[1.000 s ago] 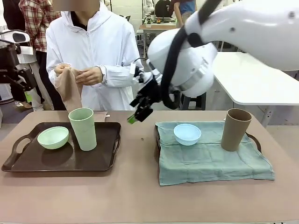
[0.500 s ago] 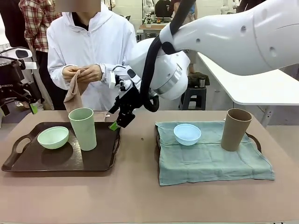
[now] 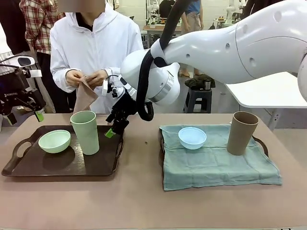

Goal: Set up a tray with a mat and arrange the tableware.
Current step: Pick up the Picnic Bowl and Reusable plastic cup from the Handle tray in front of the human's position and hold them in the air.

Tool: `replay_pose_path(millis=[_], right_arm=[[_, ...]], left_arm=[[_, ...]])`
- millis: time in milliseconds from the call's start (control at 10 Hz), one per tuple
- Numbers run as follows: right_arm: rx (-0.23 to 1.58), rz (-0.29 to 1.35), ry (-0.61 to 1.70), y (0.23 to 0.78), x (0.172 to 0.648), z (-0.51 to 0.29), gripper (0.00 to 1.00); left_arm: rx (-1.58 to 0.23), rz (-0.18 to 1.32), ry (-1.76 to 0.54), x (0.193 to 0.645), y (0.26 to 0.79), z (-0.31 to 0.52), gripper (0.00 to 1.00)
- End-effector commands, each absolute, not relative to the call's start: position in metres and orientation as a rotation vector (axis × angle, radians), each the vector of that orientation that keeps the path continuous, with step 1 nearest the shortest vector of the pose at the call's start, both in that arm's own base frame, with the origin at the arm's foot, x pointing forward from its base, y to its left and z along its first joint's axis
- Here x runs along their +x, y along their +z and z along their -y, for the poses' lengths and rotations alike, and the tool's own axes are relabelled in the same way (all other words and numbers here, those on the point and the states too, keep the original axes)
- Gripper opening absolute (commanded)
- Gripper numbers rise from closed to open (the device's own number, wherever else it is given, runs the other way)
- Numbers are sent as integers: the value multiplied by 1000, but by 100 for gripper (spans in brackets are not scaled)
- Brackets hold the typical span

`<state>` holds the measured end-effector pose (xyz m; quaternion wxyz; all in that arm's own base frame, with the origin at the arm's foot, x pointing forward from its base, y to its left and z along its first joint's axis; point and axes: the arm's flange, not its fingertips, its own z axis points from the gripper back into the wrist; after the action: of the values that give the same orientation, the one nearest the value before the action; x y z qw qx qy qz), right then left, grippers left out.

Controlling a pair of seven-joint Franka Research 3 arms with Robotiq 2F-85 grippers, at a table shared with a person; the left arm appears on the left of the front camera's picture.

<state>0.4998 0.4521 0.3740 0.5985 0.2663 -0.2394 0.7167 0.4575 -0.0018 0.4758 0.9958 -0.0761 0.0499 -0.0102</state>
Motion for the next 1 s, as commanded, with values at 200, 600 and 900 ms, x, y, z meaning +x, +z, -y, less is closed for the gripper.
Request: replay_pose_path(millis=[200,600,900], right_arm=[[626,570,1674,374,499,-452,100],[803,613,1639,349,509,-448,100],[847,635,1576,334,517,-453,100]], left_arm=[[-151,-95,-15,457,478,1,100],[-153,-18,-1,473,457,6,100],[-190,60,-8,474,443,-3,100]])
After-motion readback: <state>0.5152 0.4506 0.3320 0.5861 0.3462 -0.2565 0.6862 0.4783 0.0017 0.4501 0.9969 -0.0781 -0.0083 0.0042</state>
